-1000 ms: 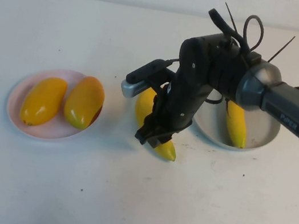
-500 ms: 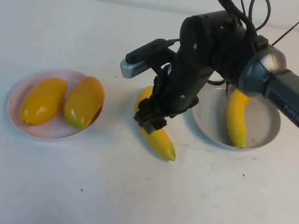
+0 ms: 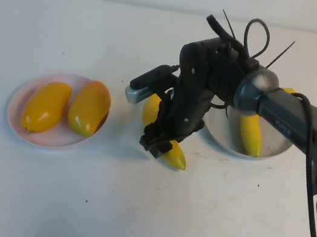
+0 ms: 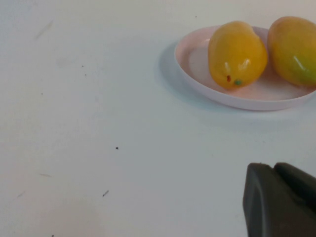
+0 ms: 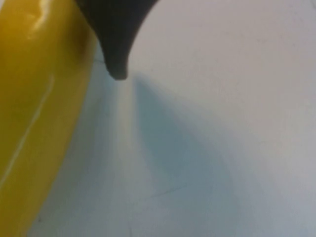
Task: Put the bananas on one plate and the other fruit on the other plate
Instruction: Put another type of fruit in the right plate
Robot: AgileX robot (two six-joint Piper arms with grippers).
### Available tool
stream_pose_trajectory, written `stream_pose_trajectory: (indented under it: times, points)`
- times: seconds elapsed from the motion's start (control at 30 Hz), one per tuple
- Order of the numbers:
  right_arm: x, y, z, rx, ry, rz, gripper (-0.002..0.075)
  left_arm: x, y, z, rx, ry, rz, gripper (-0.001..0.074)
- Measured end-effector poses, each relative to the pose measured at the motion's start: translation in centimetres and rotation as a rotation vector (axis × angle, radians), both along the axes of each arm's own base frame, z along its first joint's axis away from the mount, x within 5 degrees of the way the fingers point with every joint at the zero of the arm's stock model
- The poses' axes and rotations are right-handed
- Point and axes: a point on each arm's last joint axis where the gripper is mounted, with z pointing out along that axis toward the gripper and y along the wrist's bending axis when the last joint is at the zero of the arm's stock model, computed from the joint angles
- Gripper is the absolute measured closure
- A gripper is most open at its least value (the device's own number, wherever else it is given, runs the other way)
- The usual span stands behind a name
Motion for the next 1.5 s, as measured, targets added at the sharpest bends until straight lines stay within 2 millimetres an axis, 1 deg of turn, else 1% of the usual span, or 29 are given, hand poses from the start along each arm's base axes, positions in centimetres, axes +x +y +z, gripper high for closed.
stream_pose_trajectory:
  times: [0.07, 0.2, 0.23, 0.33, 0.4, 0.5, 0.6, 0.63, 0.67, 0.77, 0.83, 0.9, 1.0, 1.17, 1.23, 1.4, 1.5]
  points:
    - [0.1, 0.1, -0.1, 0.005, -0.006, 0.000, 0.0294, 0.0, 0.0, 0.0, 0.000, 0.000, 0.000, 0.0738]
    - [0.1, 0.1, 0.0, 0.009, -0.010, -0.005, 0.0410, 0.0, 0.0, 0.0, 0.000, 0.000, 0.000, 0.0738]
    - [0.2, 0.1, 0.0, 0.014, -0.011, -0.018, 0.0424, 0.0, 0.0, 0.0, 0.000, 0.000, 0.000, 0.0738]
    - [0.2, 0.1, 0.4, 0.038, -0.014, -0.086, 0.0423, 0.0, 0.0, 0.0, 0.000, 0.000, 0.000, 0.0738]
    - [0.1, 0.0, 1.6, 0.061, -0.025, -0.138, 0.0423, 0.0, 0.0, 0.0, 0.000, 0.000, 0.000, 0.0738]
    - [-0.2, -0.8, 4.9, 0.118, -0.079, -0.214, 0.0423, 0.0, 0.0, 0.0, 0.000, 0.000, 0.000, 0.0738]
    - [0.4, -2.9, 7.9, 0.161, -0.128, -0.312, 0.0423, 0.0, 0.0, 0.0, 0.000, 0.000, 0.000, 0.0738]
    - [0.8, -3.9, 8.5, 0.165, -0.138, -0.342, 0.0423, 0.0, 0.0, 0.0, 0.000, 0.000, 0.000, 0.0738]
    - [1.2, -4.6, 8.7, 0.162, -0.143, -0.363, 0.0423, 0.0, 0.0, 0.0, 0.000, 0.000, 0.000, 0.0738]
    - [2.9, -7.9, 8.4, 0.126, -0.128, -0.460, 0.0423, 0.0, 0.0, 0.0, 0.000, 0.000, 0.000, 0.0738]
    - [3.7, -9.2, 7.5, 0.105, -0.106, -0.522, 0.0423, 0.0, 0.0, 0.0, 0.000, 0.000, 0.000, 0.0738]
    - [4.2, -9.8, 6.6, 0.092, -0.082, -0.561, 0.0423, 0.0, 0.0, 0.0, 0.000, 0.000, 0.000, 0.0738]
    - [4.6, -9.9, 5.1, 0.076, -0.042, -0.584, 0.0423, 0.0, 0.0, 0.0, 0.000, 0.000, 0.000, 0.0738]
    - [4.9, -9.6, 3.3, 0.062, 0.005, -0.588, 0.0422, 0.0, 0.0, 0.0, 0.000, 0.000, 0.000, 0.0738]
    - [4.9, -9.6, 3.0, 0.056, 0.013, -0.588, 0.0411, 0.0, 0.0, 0.0, 0.000, 0.000, 0.000, 0.0738]
    - [4.8, -9.6, 3.0, 0.048, 0.025, -0.589, 0.0354, 0.0, 0.0, 0.0, 0.000, 0.000, 0.000, 0.0738]
    - [4.6, -9.7, 3.0, 0.035, 0.039, -0.589, 0.0333, 0.0, 0.0, 0.0, 0.000, 0.000, 0.000, 0.0738]
